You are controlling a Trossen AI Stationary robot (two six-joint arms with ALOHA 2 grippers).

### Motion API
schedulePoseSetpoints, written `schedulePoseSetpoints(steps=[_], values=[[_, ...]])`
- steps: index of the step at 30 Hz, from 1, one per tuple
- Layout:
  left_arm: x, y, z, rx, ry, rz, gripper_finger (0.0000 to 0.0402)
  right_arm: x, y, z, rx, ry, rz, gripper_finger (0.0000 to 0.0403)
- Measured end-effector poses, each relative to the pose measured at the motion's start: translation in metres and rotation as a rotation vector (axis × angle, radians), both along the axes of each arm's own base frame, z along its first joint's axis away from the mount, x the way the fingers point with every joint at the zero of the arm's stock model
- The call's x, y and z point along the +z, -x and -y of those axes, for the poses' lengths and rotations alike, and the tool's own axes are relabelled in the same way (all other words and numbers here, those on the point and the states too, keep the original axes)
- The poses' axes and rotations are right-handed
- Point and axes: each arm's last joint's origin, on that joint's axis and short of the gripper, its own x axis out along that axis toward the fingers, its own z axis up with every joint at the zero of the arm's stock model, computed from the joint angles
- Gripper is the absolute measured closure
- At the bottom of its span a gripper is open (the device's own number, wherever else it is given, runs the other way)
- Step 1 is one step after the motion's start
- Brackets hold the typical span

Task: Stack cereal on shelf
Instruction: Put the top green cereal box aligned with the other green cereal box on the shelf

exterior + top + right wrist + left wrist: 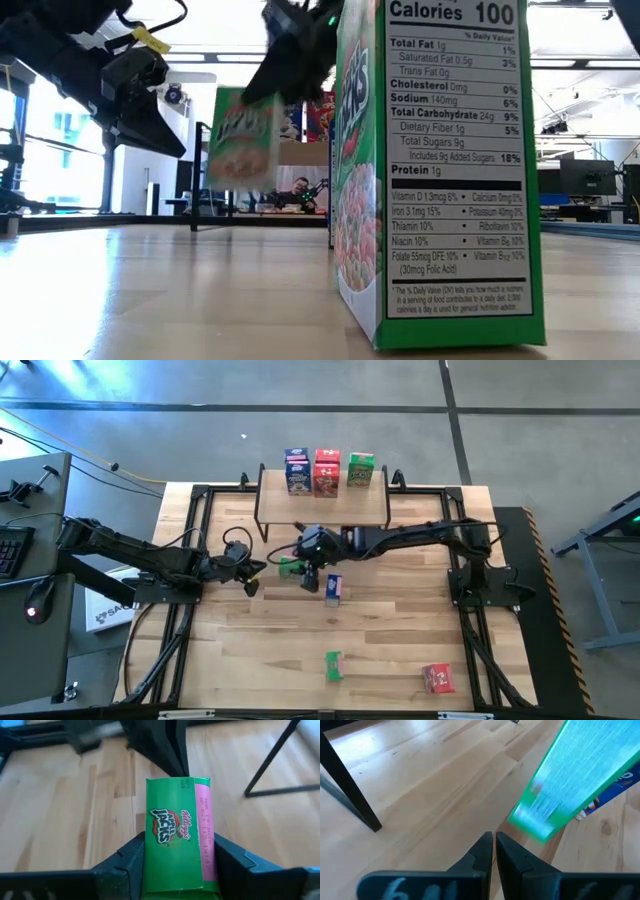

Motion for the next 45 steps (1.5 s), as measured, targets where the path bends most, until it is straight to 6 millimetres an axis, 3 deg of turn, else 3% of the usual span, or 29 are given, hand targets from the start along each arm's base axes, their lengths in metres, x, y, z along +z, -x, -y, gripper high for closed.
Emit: schedulePoseSetpoints(steps=[5,12,16,19,23,29,38,45], values=[[0.000,-0.001,0.000,-0.009,0.012,0.004,0.0387,0.054,0.038,0.013,0.002,0.056,0.024,0.0243],[0.004,-0.005,-0.005,-0.045,0.030,0.044,0.0387,0.122,0.121,0.049,-0.023,0.233,-0.003,0.0244],[0.007,-0.008,-0.010,-0.062,0.034,0.075,0.0387,0.142,0.164,0.081,-0.074,0.336,-0.034,0.0244],[0.009,-0.009,-0.014,-0.061,0.034,0.095,0.0387,0.143,0.183,0.110,-0.082,0.328,-0.044,0.0244],[0.009,-0.009,-0.018,-0.061,0.048,0.097,0.0387,0.135,0.192,0.140,-0.052,0.285,-0.043,0.0244],[0.009,-0.009,-0.019,-0.062,0.052,0.097,0.0387,0.113,0.187,0.169,-0.032,0.271,-0.061,0.0245],[0.009,-0.009,-0.018,-0.076,0.050,0.094,0.0387,0.094,0.174,0.184,-0.060,0.280,-0.124,0.0240],[0.009,-0.009,-0.018,-0.076,0.051,0.094,0.0387,0.087,0.168,0.187,-0.090,0.276,-0.148,0.0193]])
